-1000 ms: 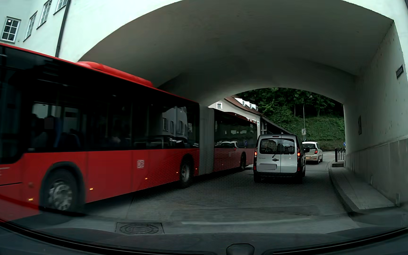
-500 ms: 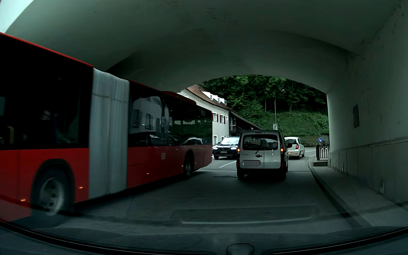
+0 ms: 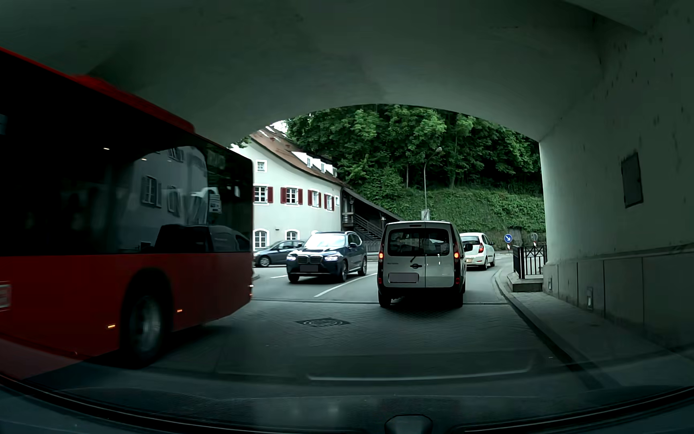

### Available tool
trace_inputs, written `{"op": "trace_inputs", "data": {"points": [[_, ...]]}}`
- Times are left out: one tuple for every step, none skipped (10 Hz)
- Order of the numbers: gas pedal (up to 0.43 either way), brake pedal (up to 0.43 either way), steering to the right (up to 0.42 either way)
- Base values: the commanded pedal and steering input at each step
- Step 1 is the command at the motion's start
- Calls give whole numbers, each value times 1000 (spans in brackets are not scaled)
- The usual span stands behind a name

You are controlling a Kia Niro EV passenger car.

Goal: Follow the waypoints while adhering to traffic rules and regulations

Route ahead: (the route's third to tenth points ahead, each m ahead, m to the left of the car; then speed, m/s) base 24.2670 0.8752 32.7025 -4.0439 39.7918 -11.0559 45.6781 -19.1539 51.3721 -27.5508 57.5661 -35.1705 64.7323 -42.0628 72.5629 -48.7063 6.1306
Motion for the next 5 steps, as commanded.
{"op": "trace_inputs", "data": {"points": [[240, 0, 84], [240, 0, 82], [228, 0, 82], [197, 0, 78], [197, 0, 69]]}}
